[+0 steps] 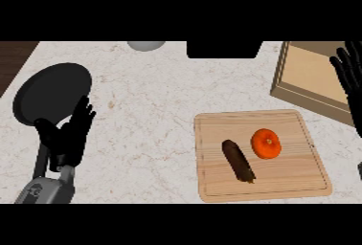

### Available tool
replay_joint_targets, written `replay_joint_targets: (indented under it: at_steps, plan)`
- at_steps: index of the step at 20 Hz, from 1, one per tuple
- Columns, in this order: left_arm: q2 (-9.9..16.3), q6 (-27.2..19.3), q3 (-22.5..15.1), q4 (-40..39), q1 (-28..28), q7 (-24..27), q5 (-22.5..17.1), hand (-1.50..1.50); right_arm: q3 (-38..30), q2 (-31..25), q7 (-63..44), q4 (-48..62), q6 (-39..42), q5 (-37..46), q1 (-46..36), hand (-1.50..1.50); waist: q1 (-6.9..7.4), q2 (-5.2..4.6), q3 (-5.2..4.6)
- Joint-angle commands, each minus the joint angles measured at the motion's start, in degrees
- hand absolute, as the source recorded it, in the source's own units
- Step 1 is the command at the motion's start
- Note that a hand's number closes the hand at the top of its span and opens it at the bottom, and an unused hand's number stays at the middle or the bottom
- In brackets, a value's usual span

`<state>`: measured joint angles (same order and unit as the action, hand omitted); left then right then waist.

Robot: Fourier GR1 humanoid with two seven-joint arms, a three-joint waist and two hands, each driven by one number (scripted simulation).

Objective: Pick the squash from the cutting board and place it in the cardboard box

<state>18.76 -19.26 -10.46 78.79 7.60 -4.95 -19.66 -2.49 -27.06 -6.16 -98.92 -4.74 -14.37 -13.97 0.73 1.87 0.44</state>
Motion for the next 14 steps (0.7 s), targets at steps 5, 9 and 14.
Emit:
replay_joint_targets:
  at_steps: [5, 9, 14]
  plan:
    - [0.4, -3.8, 0.2, -2.1, -3.1, 7.1, 7.4, 0.0, 0.7, -3.2, 14.8, 4.4, 16.3, -1.8, 1.1, 1.5, -0.26, -2.03, -0.36]
    - [0.2, -1.8, 0.5, -2.6, -3.8, 6.8, 5.6, 0.0, 2.7, -6.0, 17.4, 9.2, 5.2, 18.5, 8.3, 1.5, -0.63, -2.25, -0.37]
    - [-1.8, -3.3, -0.2, -1.9, -1.5, 3.4, 7.2, 0.0, 0.2, -5.7, 36.7, 13.9, 3.3, 23.3, 13.0, -1.5, -0.97, -1.89, -0.37]
